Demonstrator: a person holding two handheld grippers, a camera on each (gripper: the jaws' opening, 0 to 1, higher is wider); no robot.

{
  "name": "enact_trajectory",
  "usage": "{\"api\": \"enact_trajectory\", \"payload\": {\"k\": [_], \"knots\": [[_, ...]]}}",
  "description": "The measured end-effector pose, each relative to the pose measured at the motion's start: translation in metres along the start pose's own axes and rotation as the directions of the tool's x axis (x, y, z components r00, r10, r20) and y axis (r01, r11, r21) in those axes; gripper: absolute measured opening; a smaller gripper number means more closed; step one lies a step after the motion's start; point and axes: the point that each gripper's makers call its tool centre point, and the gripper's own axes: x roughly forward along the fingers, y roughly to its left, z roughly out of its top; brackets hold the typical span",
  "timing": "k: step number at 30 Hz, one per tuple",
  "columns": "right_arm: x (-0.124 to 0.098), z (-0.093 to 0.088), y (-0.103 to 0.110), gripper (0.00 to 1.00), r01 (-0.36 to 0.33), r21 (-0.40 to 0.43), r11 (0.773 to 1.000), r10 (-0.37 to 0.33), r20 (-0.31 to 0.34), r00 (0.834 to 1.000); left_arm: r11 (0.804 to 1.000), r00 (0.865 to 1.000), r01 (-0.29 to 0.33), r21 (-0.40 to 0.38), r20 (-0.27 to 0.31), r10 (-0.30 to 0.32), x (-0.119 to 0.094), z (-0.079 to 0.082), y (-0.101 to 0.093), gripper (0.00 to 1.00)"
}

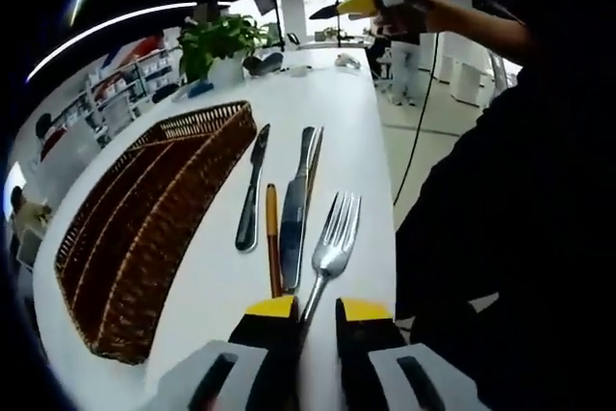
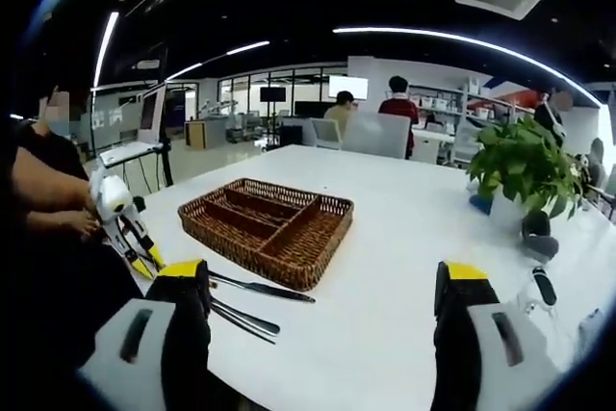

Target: Arrange the knives, forks, and spoons in their matching storage slots by inserting each utensil handle-first until every utensil is classified and aligned in the correct compartment

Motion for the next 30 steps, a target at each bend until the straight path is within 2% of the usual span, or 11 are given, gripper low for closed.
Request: {"api": "enact_trajectory", "payload": {"k": [2, 3, 4, 5, 7, 13, 14, 21, 30], "knots": [[0.0, -0.001, 0.0, 0.99, -0.001, 0.0, 1.0, 0.001, 0.0, 1.0, 1.0, 1.0, 0.004, 0.018, -0.014, -0.004, 0.003, -0.001, 0.0, 0.12], [0.0, -0.001, 0.001, 0.99, -0.003, 0.0, 1.0, 0.003, -0.002, 1.0, 0.999, 1.0, -0.001, 0.041, -0.002, 0.001, 0.004, 0.002, 0.001, 0.1], [0.0, -0.002, 0.001, 0.99, -0.003, -0.001, 1.0, 0.003, -0.003, 1.0, 0.999, 0.999, 0.006, 0.039, -0.033, -0.004, 0.003, -0.003, 0.0, 0.09], [0.0, -0.002, 0.001, 0.99, -0.002, -0.001, 1.0, 0.002, -0.004, 1.0, 0.998, 1.0, 0.008, 0.057, -0.027, -0.006, 0.004, 0.0, 0.0, 0.06], [-0.001, -0.003, 0.0, 0.98, -0.001, 0.005, 1.0, 0.001, -0.003, 1.0, 0.994, 0.999, 0.015, 0.108, -0.051, -0.01, 0.005, -0.001, -0.002, 0.05], [-0.001, -0.004, 0.0, 0.98, 0.002, 0.006, 1.0, -0.002, -0.005, 1.0, 0.989, 0.998, 0.011, 0.146, -0.06, -0.002, 0.003, 0.0, 0.001, 0.02], [-0.001, -0.005, 0.0, 0.98, 0.002, 0.005, 1.0, -0.002, -0.006, 1.0, 0.983, 0.998, 0.006, 0.184, -0.064, 0.006, 0.002, 0.0, 0.002, 0.02], [0.0, -0.004, 0.0, 0.97, 0.002, 0.005, 1.0, -0.002, -0.009, 1.0, 0.981, 0.998, 0.013, 0.194, -0.068, 0.001, -0.005, 0.002, 0.003, 0.01], [0.005, 0.003, 0.002, 0.97, -0.006, -0.006, 1.0, 0.006, 0.001, 1.0, 0.98, 0.997, -0.001, 0.2, -0.079, 0.017, -0.018, 0.01, 0.015, 0.01]]}}
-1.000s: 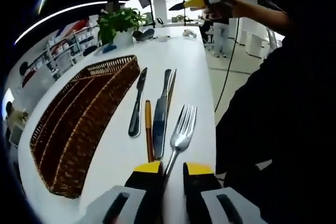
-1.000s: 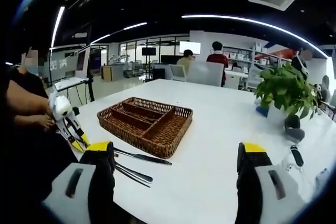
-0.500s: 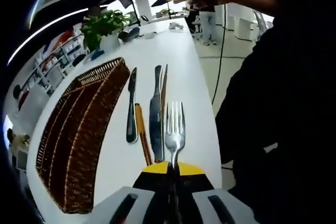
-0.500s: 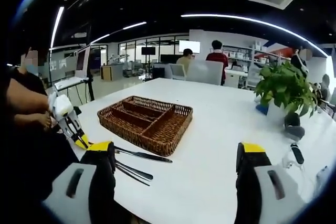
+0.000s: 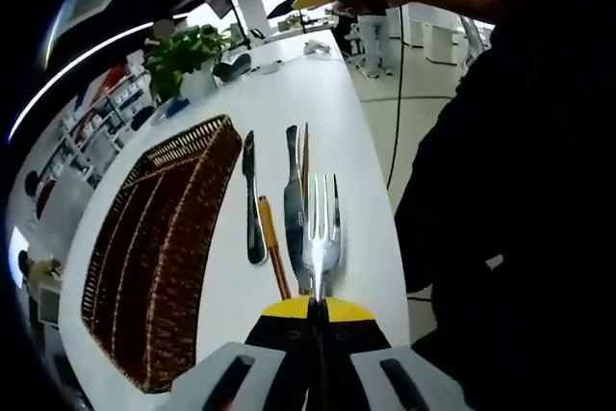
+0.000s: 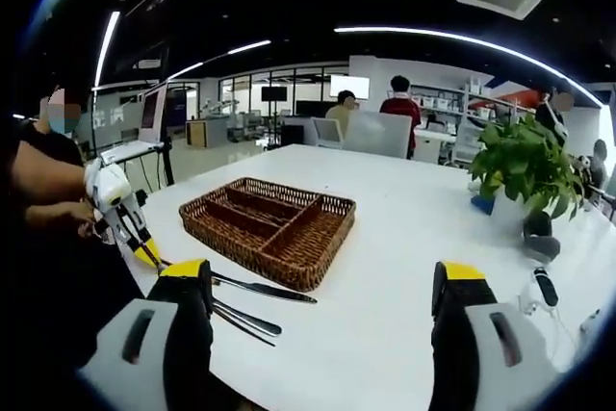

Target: Arrange the knives, forks, and spoons in their matching storage slots by inserting each utensil handle-first until every utensil is classified and aligned in the correct compartment

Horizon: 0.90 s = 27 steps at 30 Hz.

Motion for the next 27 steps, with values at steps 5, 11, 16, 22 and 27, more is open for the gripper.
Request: {"api": "enact_trajectory", "payload": {"k": [5, 11, 16, 22, 27], "knots": [[0.001, 0.002, 0.004, 0.97, -0.011, -0.004, 1.0, 0.011, 0.001, 1.0, 1.0, 1.0, -0.019, -0.015, -0.007, 0.019, -0.007, 0.002, 0.006, 0.0], [0.006, 0.004, 0.014, 0.97, -0.034, -0.006, 0.999, 0.034, 0.003, 0.999, 0.998, 0.999, -0.051, -0.031, -0.001, 0.051, -0.009, 0.004, 0.012, 0.0], [0.007, 0.002, 0.016, 0.97, -0.041, -0.008, 0.999, 0.041, 0.0, 0.999, 0.998, 0.999, -0.054, -0.029, -0.01, 0.054, -0.01, 0.002, 0.012, 0.0], [0.008, -0.001, 0.018, 0.97, -0.043, -0.007, 0.999, 0.043, -0.006, 0.999, 0.998, 0.997, -0.06, -0.017, -0.041, 0.059, -0.016, 0.001, 0.019, 0.0], [0.009, -0.001, 0.019, 0.97, -0.044, -0.004, 0.999, 0.044, -0.004, 0.999, 0.998, 0.996, -0.066, -0.021, -0.06, 0.065, -0.024, -0.001, 0.026, 0.0]]}}
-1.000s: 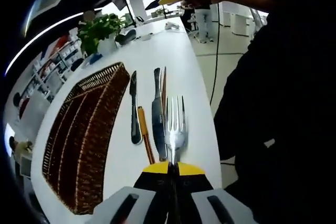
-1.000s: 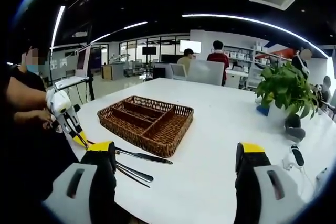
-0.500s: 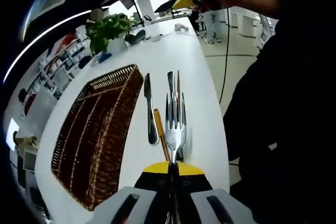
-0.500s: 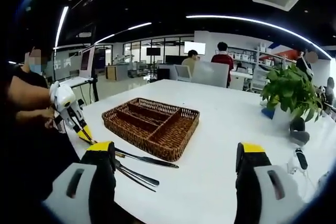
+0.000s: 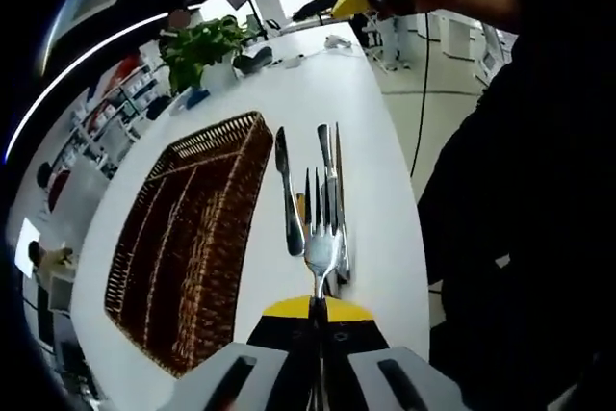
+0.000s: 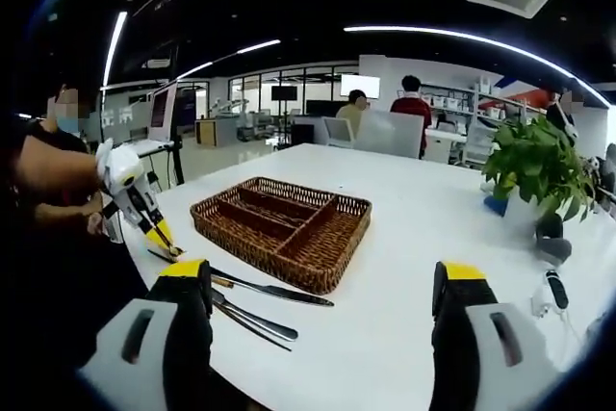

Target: Arrange the knives, forks, and spoons in their matching storage slots by inserting each utensil handle-first until every utensil is classified and aligned in the correct compartment

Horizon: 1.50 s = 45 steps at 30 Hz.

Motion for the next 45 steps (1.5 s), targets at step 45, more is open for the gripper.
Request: {"api": "enact_trajectory", "payload": {"k": [45], "knots": [[-0.003, 0.0, -0.004, 0.96, 0.01, 0.015, 1.0, -0.01, 0.016, 1.0, 0.991, 0.991, -0.041, 0.125, -0.125, 0.057, -0.08, 0.059, 0.051, 0.0]]}}
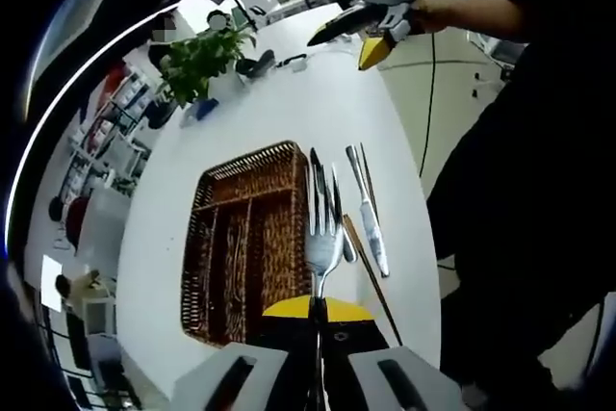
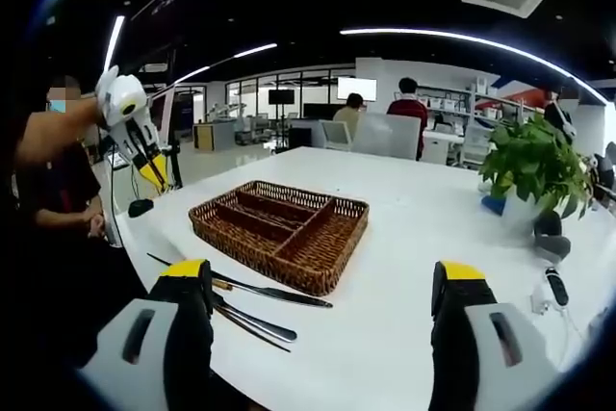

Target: Arrange the knives, forks, and spoons in their matching storage slots by inserting each utensil handle-first until every utensil is classified and aligned in the correct compartment

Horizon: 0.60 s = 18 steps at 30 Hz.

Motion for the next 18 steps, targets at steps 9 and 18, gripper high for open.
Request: {"api": "enact_trajectory", "payload": {"k": [9, 18], "knots": [[-0.002, 0.0, -0.003, 0.97, 0.002, 0.001, 1.0, -0.002, 0.003, 1.0, 1.0, 1.0, 0.001, 0.015, -0.014, 0.0, -0.002, 0.007, 0.006, 0.0], [-0.003, -0.004, -0.006, 0.97, 0.008, 0.01, 1.0, -0.008, 0.002, 1.0, 0.999, 0.999, 0.016, 0.029, -0.037, -0.015, 0.012, 0.012, 0.013, 0.0]]}}
